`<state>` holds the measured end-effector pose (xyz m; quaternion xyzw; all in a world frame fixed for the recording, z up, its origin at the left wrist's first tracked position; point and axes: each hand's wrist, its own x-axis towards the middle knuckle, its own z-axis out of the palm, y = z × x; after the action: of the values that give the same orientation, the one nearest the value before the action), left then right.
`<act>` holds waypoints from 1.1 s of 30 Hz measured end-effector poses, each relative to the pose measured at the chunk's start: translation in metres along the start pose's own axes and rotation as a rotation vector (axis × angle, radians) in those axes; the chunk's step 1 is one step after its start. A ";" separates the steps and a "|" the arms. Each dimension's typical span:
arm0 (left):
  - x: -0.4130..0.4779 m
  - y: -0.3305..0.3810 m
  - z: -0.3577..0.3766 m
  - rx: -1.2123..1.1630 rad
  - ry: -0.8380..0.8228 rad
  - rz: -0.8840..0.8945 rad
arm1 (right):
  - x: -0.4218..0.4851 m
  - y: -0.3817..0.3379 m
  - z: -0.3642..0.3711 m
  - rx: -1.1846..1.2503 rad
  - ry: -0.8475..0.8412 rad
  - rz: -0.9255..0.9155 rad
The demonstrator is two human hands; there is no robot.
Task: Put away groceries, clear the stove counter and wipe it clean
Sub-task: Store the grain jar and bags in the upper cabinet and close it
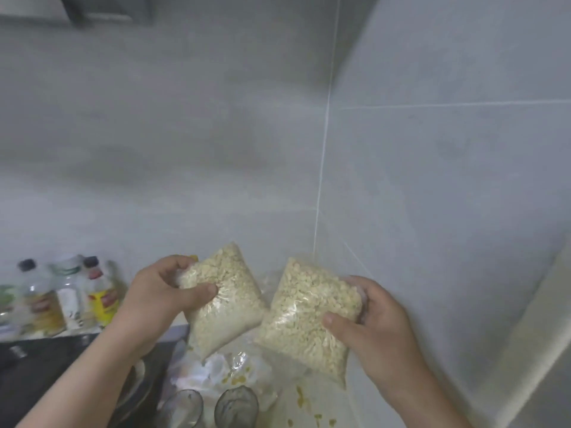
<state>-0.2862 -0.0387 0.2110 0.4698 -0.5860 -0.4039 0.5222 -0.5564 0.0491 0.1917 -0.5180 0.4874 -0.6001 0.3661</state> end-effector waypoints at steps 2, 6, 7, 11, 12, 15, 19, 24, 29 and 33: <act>-0.008 0.022 -0.013 0.013 0.020 0.003 | 0.003 -0.019 0.007 0.040 -0.028 -0.056; -0.019 0.067 -0.031 0.046 0.068 0.060 | 0.011 -0.063 0.018 0.139 -0.031 -0.170; -0.021 0.078 -0.034 0.049 0.088 0.082 | 0.014 -0.075 0.020 0.164 -0.026 -0.196; -0.028 0.132 -0.043 0.070 0.131 0.197 | 0.023 -0.127 0.026 0.168 -0.041 -0.318; -0.030 0.147 -0.045 0.067 0.139 0.226 | 0.025 -0.139 0.027 0.178 -0.054 -0.341; -0.027 0.188 -0.054 0.045 0.154 0.316 | 0.028 -0.180 0.032 0.198 -0.105 -0.424; -0.020 0.241 -0.069 0.049 0.162 0.428 | 0.037 -0.230 0.042 0.220 -0.114 -0.544; -0.007 0.303 -0.086 0.061 0.163 0.548 | 0.057 -0.283 0.051 0.247 -0.066 -0.655; 0.018 0.351 -0.103 0.084 0.227 0.679 | 0.086 -0.337 0.061 0.248 0.022 -0.725; 0.038 0.403 -0.115 0.119 0.281 0.793 | 0.107 -0.382 0.065 0.201 0.114 -0.837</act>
<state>-0.2242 0.0203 0.6230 0.2878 -0.6670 -0.0692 0.6837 -0.4887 0.0326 0.5875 -0.5989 0.1938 -0.7689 0.1123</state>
